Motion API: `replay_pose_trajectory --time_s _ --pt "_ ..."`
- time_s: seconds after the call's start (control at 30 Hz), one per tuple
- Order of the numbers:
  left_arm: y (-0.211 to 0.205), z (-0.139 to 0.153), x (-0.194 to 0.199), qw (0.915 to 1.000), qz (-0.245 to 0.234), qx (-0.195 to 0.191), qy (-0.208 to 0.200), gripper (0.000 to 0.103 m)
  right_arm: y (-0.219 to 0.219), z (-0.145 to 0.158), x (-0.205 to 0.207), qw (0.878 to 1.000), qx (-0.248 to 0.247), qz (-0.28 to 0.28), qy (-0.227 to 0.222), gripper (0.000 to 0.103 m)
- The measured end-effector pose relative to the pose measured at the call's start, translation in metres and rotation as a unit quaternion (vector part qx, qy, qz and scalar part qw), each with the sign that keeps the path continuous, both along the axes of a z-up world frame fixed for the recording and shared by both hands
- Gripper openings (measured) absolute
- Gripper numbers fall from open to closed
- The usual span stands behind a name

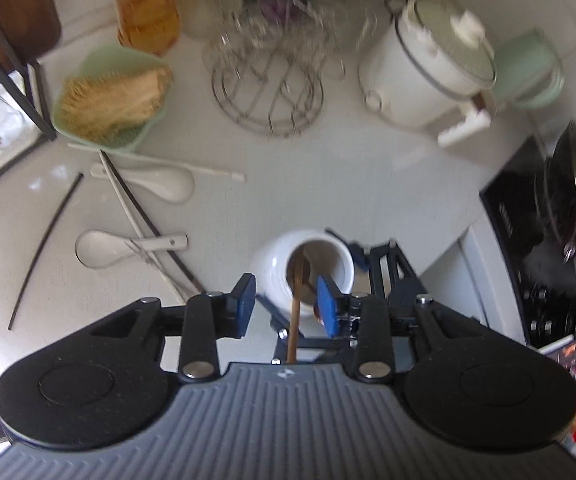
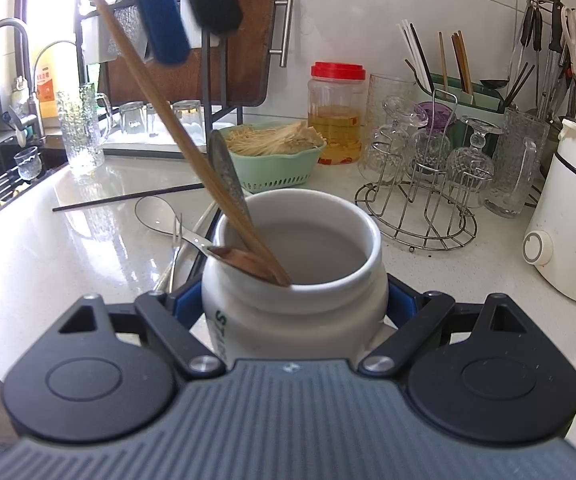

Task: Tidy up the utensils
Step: 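Lower the wooden chopstick into the jar and open the left gripper, then move the left gripper back toward the black chopstick on the counter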

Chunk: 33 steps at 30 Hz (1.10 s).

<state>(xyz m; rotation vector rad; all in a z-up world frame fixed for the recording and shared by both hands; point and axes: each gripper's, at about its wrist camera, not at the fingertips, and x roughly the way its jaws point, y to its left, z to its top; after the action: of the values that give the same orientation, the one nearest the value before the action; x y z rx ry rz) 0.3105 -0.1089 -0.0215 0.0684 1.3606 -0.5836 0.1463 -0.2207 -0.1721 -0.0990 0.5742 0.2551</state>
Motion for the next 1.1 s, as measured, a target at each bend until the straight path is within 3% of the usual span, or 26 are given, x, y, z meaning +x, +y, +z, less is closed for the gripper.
replay_pose_trajectory --time_s 0.27,0.67,0.83,1.1 --pt "0.041 0.012 -0.015 0.9945 0.063 -0.033 -0.077 0.039 0.000 0.000 0.002 1.000 0.000 0.000 0.003 0.091" --pt "0.099 0.014 -0.040 0.9746 0.133 -0.030 -0.177 0.039 0.000 0.001 0.003 1.000 0.001 -0.002 0.009 0.091" --pt "0.120 0.002 -0.046 0.9655 0.175 -0.050 -0.187 0.039 0.000 0.001 0.005 1.000 0.002 -0.005 0.014 0.091" --pt "0.138 -0.037 -0.058 0.9576 0.220 -0.039 -0.182 0.043 0.003 0.003 0.009 0.999 0.000 -0.017 0.029 0.091"
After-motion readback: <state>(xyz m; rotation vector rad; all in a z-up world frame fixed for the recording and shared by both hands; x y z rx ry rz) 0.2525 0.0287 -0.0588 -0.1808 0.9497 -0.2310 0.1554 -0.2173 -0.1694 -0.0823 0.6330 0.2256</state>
